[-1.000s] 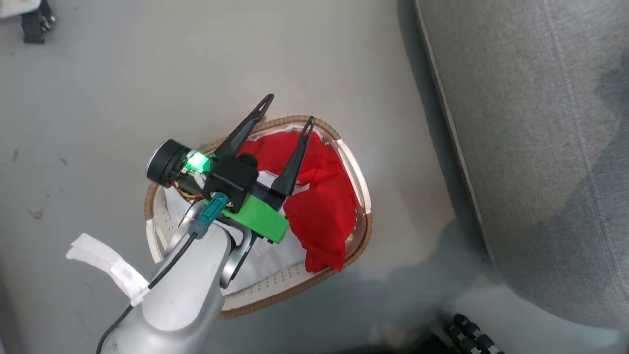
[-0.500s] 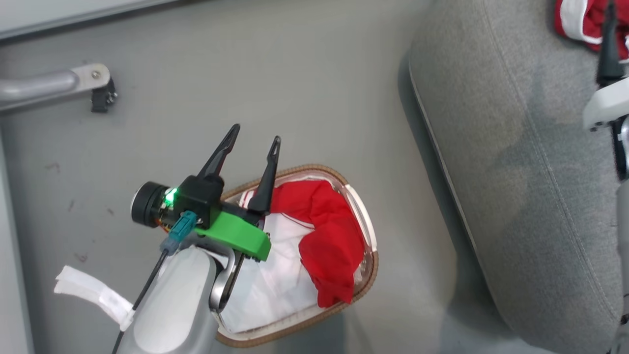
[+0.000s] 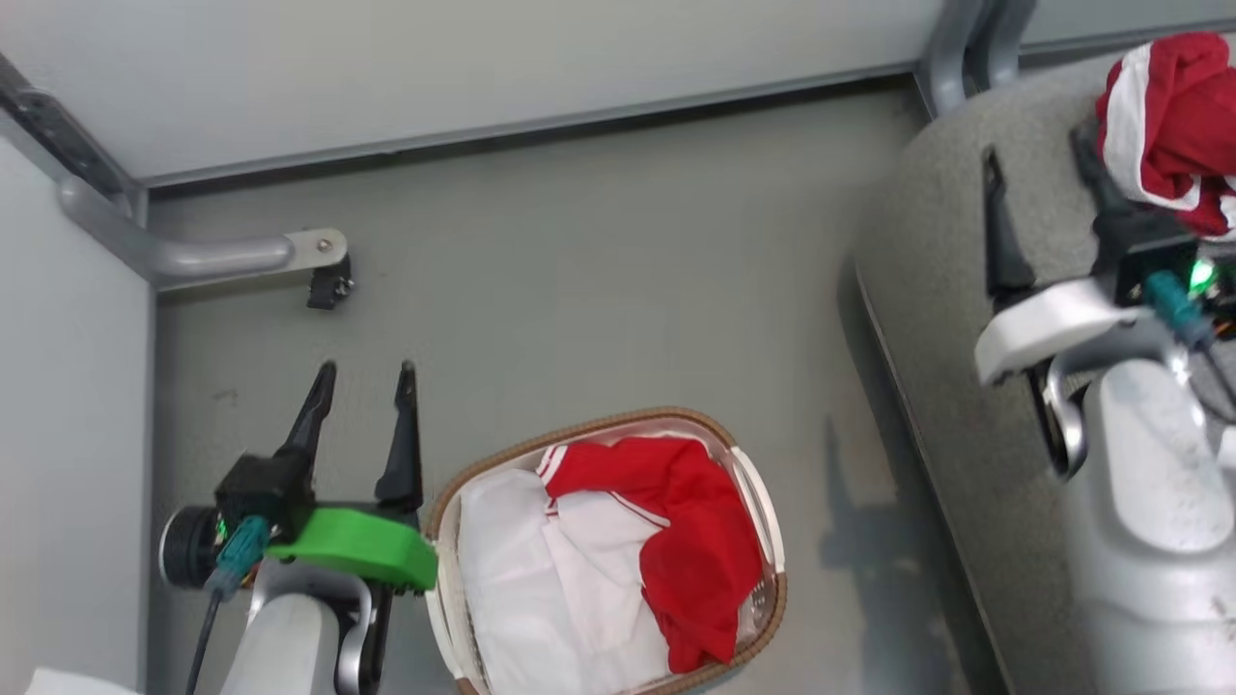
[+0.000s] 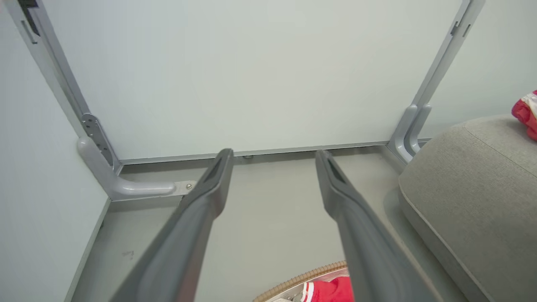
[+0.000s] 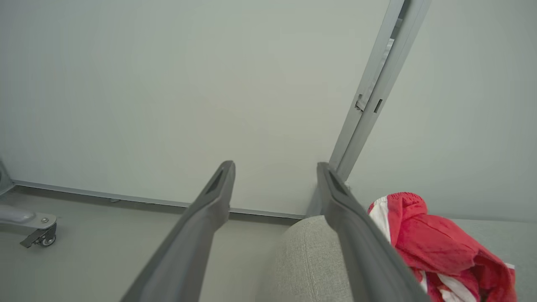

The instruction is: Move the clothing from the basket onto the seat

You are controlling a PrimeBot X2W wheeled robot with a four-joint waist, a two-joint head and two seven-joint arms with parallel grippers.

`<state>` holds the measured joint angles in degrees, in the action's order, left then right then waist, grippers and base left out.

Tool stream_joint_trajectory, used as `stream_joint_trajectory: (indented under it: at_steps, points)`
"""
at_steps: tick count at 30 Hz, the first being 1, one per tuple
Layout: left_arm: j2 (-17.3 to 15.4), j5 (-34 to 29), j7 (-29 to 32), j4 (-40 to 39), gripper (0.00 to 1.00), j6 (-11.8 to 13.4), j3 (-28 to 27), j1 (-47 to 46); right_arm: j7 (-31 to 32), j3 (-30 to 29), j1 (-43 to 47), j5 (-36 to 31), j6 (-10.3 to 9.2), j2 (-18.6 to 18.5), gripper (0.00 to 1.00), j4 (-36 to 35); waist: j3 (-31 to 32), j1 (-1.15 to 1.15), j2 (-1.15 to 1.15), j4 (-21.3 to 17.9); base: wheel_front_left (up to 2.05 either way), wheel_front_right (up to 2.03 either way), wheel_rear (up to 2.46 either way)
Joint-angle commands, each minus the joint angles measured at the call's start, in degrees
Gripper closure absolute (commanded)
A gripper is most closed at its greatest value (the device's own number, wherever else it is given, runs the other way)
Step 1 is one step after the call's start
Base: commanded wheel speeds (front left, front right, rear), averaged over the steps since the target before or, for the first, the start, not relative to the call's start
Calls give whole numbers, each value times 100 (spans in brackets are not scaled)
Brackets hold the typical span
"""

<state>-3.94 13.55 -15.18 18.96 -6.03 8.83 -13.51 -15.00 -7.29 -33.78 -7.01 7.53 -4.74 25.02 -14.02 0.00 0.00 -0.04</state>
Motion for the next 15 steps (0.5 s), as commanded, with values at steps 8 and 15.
stream_joint_trajectory:
  at_steps: [8, 15]
  points:
    - [76, 65, 4, -14, 0, 9, -532, 739, -28, 223, 1063, 244, -7, 161, 0, -242, 675, 0, 0, 340, 0, 0, 0]
    - [100, 109, 4, 51, 0, -29, -656, 1165, -28, 485, 1886, 1009, -7, 169, 0, -406, 1035, 0, 0, 417, 0, 0, 0]
